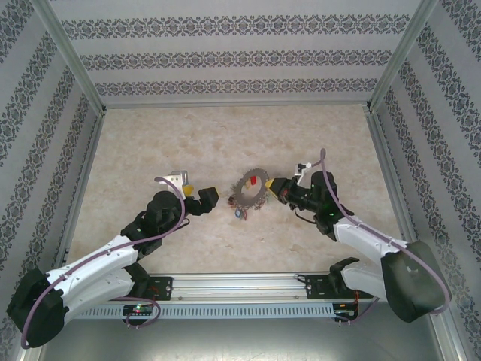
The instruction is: Put the keys on the keyring
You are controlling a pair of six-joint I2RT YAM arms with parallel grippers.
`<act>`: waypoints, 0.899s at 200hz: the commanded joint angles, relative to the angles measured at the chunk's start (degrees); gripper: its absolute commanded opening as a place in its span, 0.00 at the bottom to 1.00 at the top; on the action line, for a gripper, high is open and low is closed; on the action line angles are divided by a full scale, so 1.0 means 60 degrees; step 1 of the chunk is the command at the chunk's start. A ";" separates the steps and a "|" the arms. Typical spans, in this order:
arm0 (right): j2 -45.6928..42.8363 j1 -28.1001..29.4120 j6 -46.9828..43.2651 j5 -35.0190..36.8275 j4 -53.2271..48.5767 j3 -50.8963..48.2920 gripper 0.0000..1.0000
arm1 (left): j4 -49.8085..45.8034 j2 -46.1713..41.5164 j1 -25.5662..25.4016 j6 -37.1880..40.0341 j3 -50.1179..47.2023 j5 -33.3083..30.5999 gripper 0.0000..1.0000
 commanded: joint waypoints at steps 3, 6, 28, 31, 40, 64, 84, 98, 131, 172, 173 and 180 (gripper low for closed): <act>0.0410 0.0225 -0.0436 0.0394 0.0747 -0.0120 0.00 | -0.0155 -0.0162 0.0138 -0.0165 -0.0114 -0.0089 1.00; 0.0476 0.0256 -0.0455 0.0423 0.0745 -0.0134 0.00 | -0.0157 -0.0170 0.0140 -0.0165 -0.0114 -0.0095 1.00; 0.1053 0.0503 -0.0619 0.0674 0.0609 -0.0165 0.00 | -0.0168 -0.0145 0.0140 -0.0164 -0.0129 -0.0096 1.00; 0.1124 0.0538 -0.0628 0.0699 0.0611 -0.0165 0.00 | -0.0181 -0.0144 0.0141 -0.0176 -0.0129 -0.0096 1.00; 0.1377 0.0648 -0.0648 0.0745 0.0613 -0.0165 0.00 | -0.0210 -0.0153 0.0132 -0.0177 -0.0129 -0.0111 1.00; 0.2041 0.0790 -0.0879 0.0370 0.0330 0.0008 0.04 | -0.0269 -0.0169 0.0155 -0.0174 -0.0159 -0.0133 1.00; 0.2297 0.0790 -0.1136 0.0409 -0.0299 -0.0036 0.16 | -0.0350 -0.0202 0.0150 -0.0155 -0.0173 -0.0154 1.00; 0.2165 0.0762 -0.1411 0.0761 -0.1036 -0.0142 0.28 | -0.0413 -0.0251 0.0155 -0.0105 -0.0173 -0.0183 1.00; 0.0836 0.0454 -0.2318 0.1916 -0.3196 -0.0311 0.42 | -0.1044 -0.0286 0.0184 0.0230 -0.0093 -0.0422 1.00; -0.2225 -0.0244 -0.4358 0.4742 -0.6738 0.0395 0.47 | -0.2097 -0.0375 0.0242 0.0885 0.0198 -0.0926 1.00; -0.2315 -0.0247 -0.4416 0.4811 -0.6786 0.0400 0.47 | -0.2106 -0.0377 0.0242 0.0903 0.0203 -0.0936 1.00; -0.2848 -0.0270 -0.4828 0.5424 -0.7004 0.0459 0.49 | -0.2204 -0.0416 0.0271 0.1055 0.0251 -0.1036 1.00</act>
